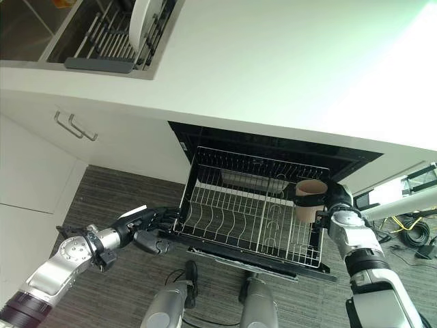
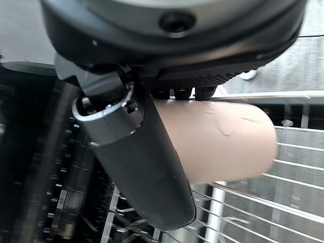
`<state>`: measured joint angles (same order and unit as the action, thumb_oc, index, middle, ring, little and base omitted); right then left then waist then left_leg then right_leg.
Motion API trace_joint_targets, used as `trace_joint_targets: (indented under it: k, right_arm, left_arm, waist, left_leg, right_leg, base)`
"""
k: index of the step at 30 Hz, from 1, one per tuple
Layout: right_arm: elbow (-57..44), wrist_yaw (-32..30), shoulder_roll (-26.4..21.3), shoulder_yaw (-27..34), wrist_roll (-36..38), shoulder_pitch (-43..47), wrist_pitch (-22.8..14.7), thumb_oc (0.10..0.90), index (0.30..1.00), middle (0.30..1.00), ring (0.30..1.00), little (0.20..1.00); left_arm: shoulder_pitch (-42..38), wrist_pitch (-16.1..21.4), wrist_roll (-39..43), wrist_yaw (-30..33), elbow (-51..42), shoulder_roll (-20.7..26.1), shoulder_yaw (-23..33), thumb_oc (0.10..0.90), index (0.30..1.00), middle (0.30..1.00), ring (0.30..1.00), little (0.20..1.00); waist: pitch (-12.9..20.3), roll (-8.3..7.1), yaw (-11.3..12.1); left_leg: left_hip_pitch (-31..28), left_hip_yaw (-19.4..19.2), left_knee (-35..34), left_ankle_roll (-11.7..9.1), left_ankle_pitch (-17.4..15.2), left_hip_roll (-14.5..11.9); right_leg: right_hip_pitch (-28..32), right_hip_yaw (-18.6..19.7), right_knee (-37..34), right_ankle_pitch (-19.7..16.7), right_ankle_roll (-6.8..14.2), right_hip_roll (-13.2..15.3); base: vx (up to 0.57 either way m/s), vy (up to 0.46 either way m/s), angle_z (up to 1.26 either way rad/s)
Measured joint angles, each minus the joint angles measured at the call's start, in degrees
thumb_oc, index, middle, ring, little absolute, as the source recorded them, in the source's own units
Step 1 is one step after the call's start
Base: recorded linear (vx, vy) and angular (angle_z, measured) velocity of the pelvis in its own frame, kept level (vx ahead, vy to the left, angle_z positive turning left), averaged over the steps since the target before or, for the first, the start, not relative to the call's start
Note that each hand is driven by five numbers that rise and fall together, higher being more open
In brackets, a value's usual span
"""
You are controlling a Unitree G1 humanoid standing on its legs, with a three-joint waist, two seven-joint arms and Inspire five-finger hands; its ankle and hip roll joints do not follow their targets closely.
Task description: Place the dishes in the dishwasher.
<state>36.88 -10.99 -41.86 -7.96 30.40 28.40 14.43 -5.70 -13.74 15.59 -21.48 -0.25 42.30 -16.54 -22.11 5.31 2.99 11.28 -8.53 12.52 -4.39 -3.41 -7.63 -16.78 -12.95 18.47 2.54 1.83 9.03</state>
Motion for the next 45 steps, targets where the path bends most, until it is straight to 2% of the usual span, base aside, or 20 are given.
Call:
trace_joint_targets:
  k: [5,10,14,17,18,21,23,26,28,29,30,33,37,39,40,41,42,43,44,45]
  right_arm:
    - [-6.6,-1.4,-1.3,2.1,-1.3,-3.7,2.4,0.800,0.900,0.900,0.900,0.900]
    - [-12.3,-1.6,-1.8,3.9,-3.5,-8.0,7.1,0.800,0.900,0.900,0.900,0.900]
    - [-18.7,-1.9,-1.7,4.5,-5.1,-11.6,9.4,0.800,0.900,0.900,0.900,0.900]
    - [-21.4,-2.1,-1.5,5.8,-5.6,-13.6,10.7,0.800,0.900,0.900,0.900,0.900]
    - [-25.8,-2.4,-0.8,7.8,-5.6,-15.6,10.9,0.800,0.900,0.900,0.900,0.900]
    - [-32.4,-2.6,1.0,10.9,-5.7,-18.2,10.8,0.800,0.900,0.900,0.900,0.900]
    - [-37.8,-2.7,2.9,13.1,-6.2,-22.1,10.4,0.800,0.900,0.900,0.900,0.900]
    - [-43.4,-2.0,8.5,17.4,-6.2,-28.2,8.6,0.800,0.900,0.900,0.900,0.900]
    - [-48.5,-0.6,13.1,19.8,-6.7,-35.3,4.4,0.800,0.900,0.900,0.900,0.900]
    - [-49.9,0.3,13.8,20.4,-7.4,-38.7,2.7,0.800,0.900,0.900,0.900,0.900]
    - [-49.9,1.0,14.4,21.1,-7.5,-39.9,1.2,0.800,0.900,0.900,0.900,0.900]
    - [-49.9,1.1,15.1,22.3,-7.5,-39.3,-1.0,0.800,0.900,0.900,0.900,0.900]
    - [-51.8,1.2,15.3,22.4,-7.4,-38.1,-5.7,0.800,0.900,0.900,0.900,0.900]
    - [-52.4,1.3,15.9,22.4,-7.4,-38.9,-8.0,0.800,0.900,0.900,0.900,0.900]
    - [-52.5,1.6,16.4,22.3,-7.5,-40.1,-8.6,0.800,0.900,0.900,0.900,0.900]
    - [-52.6,1.8,16.8,22.1,-7.5,-40.8,-8.8,0.800,0.900,0.900,0.900,0.900]
    - [-52.7,1.8,16.9,21.9,-7.5,-40.8,-9.1,0.800,0.900,0.900,0.900,0.900]
    - [-52.0,1.7,16.7,20.9,-7.5,-39.2,-9.2,0.800,0.900,0.900,0.900,0.900]
    - [-51.4,1.8,16.7,19.8,-7.4,-37.1,-9.2,0.800,0.900,0.900,0.900,0.900]
    - [-51.5,1.9,16.7,19.7,-7.4,-37.0,-9.6,0.800,0.900,0.900,0.900,0.900]
  left_arm:
    - [1.4,0.0,0.0,0.1,-0.4,-0.4,0.9,0.800,0.900,0.900,0.900,0.900]
    - [2.8,0.0,-0.1,0.9,-1.4,-0.5,1.2,0.800,0.900,0.900,0.900,0.900]
    - [3.1,-0.1,-0.2,1.0,-1.5,-0.8,1.3,0.800,0.900,0.900,0.900,0.900]
    - [4.3,-0.1,-0.2,1.1,-3.1,-2.1,4.2,0.800,0.900,0.900,0.900,0.900]
    - [5.7,0.0,-0.2,1.6,-3.6,-3.4,6.4,0.800,0.900,0.900,0.900,0.900]
    - [7.0,0.2,-0.1,3.4,-3.7,-4.3,8.0,0.800,0.900,0.900,0.900,0.900]
    - [9.1,1.7,0.0,5.2,-4.3,-6.6,10.6,0.800,0.900,0.900,0.900,0.900]
    - [12.6,5.7,2.9,7.8,-5.6,-9.5,16.0,0.800,0.900,0.900,0.900,0.900]
    - [16.0,11.9,7.9,11.4,-7.6,-13.6,20.9,0.800,0.900,0.900,0.900,0.900]
    - [16.5,15.0,9.1,12.7,-9.4,-14.5,23.7,0.800,0.900,0.900,0.900,0.900]
    - [16.6,17.6,11.3,13.3,-10.1,-14.9,25.7,0.800,0.900,0.900,0.900,0.900]
    - [15.8,22.1,13.1,15.1,-10.9,-16.4,28.3,0.800,0.900,0.900,0.900,0.900]
    - [15.9,24.9,13.4,14.7,-11.9,-16.6,28.6,0.800,0.900,0.900,0.900,0.900]
    - [16.3,25.0,13.4,14.5,-11.9,-16.6,28.6,0.800,0.900,0.900,0.900,0.900]
    - [17.1,25.0,13.5,14.5,-12.0,-16.5,28.6,0.800,0.900,0.900,0.900,0.900]
    - [18.1,25.0,13.5,14.3,-12.3,-16.4,29.0,0.800,0.900,0.900,0.900,0.900]
    - [18.4,25.0,13.5,14.3,-12.3,-16.4,29.3,0.800,0.900,0.900,0.900,0.900]
    - [18.6,24.9,13.6,14.8,-12.1,-16.8,29.5,0.800,0.900,0.900,0.900,0.900]
    - [18.2,24.7,13.6,14.8,-11.4,-16.9,29.4,0.800,0.900,0.900,0.900,0.900]
    - [18.0,24.3,13.6,14.8,-11.3,-16.8,29.0,0.800,0.900,0.900,0.900,0.900]
  waist:
    - [0.0,-0.07,-1.1]
    - [0.0,-0.17,-1.9]
    - [0.0,-0.80,-3.1]
    - [0.2,-1.52,-3.7]
    - [0.2,-1.58,-4.2]
    - [0.4,-1.93,-4.8]
    - [0.7,-2.37,-5.4]
    - [2.2,-4.51,-5.8]
    - [4.3,-5.99,-5.9]
    - [5.1,-6.65,-6.0]
    - [6.1,-7.04,-5.9]
    - [7.6,-7.11,-5.7]
    - [7.8,-7.31,-5.5]
    - [7.9,-7.44,-5.8]
    - [8.1,-7.93,-5.8]
    - [8.2,-8.29,-5.4]
    - [8.3,-8.73,-5.0]
    - [8.2,-8.25,-3.9]
    - [7.9,-7.30,-3.8]
    - [8.0,-6.88,-4.2]
  left_leg:
    - [-0.3,-0.3,0.0,0.0,0.0,-0.1]
    - [-0.6,-0.7,0.1,0.1,-0.1,-0.2]
    - [-1.0,-1.3,0.1,0.1,-0.1,-0.3]
    - [-1.4,-1.7,0.0,0.1,-0.1,-0.5]
    - [-1.5,-1.9,0.1,0.1,-0.1,-0.5]
    - [-2.1,-2.3,0.1,0.1,-0.3,-0.6]
    - [-2.9,-2.4,0.1,0.1,-0.4,-0.7]
    - [-3.7,-3.0,0.2,-0.1,-0.8,-1.0]
    - [-4.0,-3.6,0.2,-0.1,-1.2,-1.1]
    - [-4.4,-3.8,0.3,-0.1,-1.6,-1.0]
    - [-4.5,-4.1,0.5,0.0,-1.8,-0.9]
    - [-4.6,-4.3,1.4,0.5,-2.4,-0.3]
    - [-6.0,-5.3,1.6,1.9,-3.4,1.8]
    - [-6.1,-5.5,2.5,2.9,-4.1,2.9]
    - [-6.2,-5.9,3.0,3.9,-4.4,4.0]
    - [-6.6,-7.0,2.2,4.7,-4.3,3.7]
    - [-6.6,-8.3,2.3,5.2,-4.4,3.9]
    - [-6.3,-10.6,2.3,6.3,-4.8,2.6]
    - [-6.5,-11.6,2.7,6.5,-4.9,0.8]
    - [-6.8,-11.0,2.8,6.6,-4.9,0.3]
  right_leg:
    - [0.0,0.4,0.2,0.0,0.0,-0.1]
    - [0.0,1.0,0.4,-0.1,0.0,-0.4]
    - [0.0,1.6,0.3,-0.2,0.0,-0.5]
    - [0.1,1.8,0.3,-0.3,-0.1,-0.7]
    - [0.2,2.1,0.3,-0.3,-0.1,-0.7]
    - [0.5,2.6,0.3,-0.5,-0.1,-0.9]
    - [1.3,2.7,0.1,-0.4,-0.1,-1.1]
    - [1.8,3.1,0.1,-0.2,0.1,-1.4]
    - [1.9,3.2,-0.1,0.0,0.1,-1.4]
    - [2.4,3.4,-0.2,0.0,0.2,-1.3]
    - [2.4,3.6,-0.5,-0.1,0.4,-1.2]
    - [2.7,3.9,-0.5,-0.4,1.0,-0.5]
    - [3.6,5.3,-1.2,-0.8,3.1,1.2]
    - [4.3,5.5,-2.5,-1.6,4.3,2.3]
    - [6.1,5.3,-5.4,-3.9,4.9,2.4]
    - [7.5,4.1,-8.9,-7.3,5.6,2.5]
    - [7.3,2.2,-10.2,-9.5,5.5,2.6]
    - [7.8,-1.4,-13.8,-14.4,4.9,1.3]
    - [7.4,-4.2,-8.5,-9.4,5.9,-0.7]
    - [7.4,-4.6,-2.9,-5.1,5.4,-2.4]
  base:
    - [0.01,0.006,-0.03]
    - [0.00,0.000,-0.04]
    - [0.00,0.003,-0.08]
    - [0.02,0.012,-0.07]
    - [0.04,0.022,-0.07]
    - [0.05,0.033,-0.09]
    - [0.07,0.032,-0.04]
    - [0.08,0.049,-0.08]
    - [0.07,0.084,-0.12]
    - [0.06,0.095,-0.14]
    - [0.08,0.222,-0.10]
    - [0.05,0.227,-0.03]
    - [0.06,0.188,-0.09]
    - [0.04,0.156,0.03]
    - [0.00,0.217,-0.11]
    - [-0.03,0.212,-0.33]
    - [-0.02,0.234,-0.70]
    - [0.03,0.157,-0.85]
    - [0.02,0.098,-0.62]
    - [0.02,0.042,-0.24]
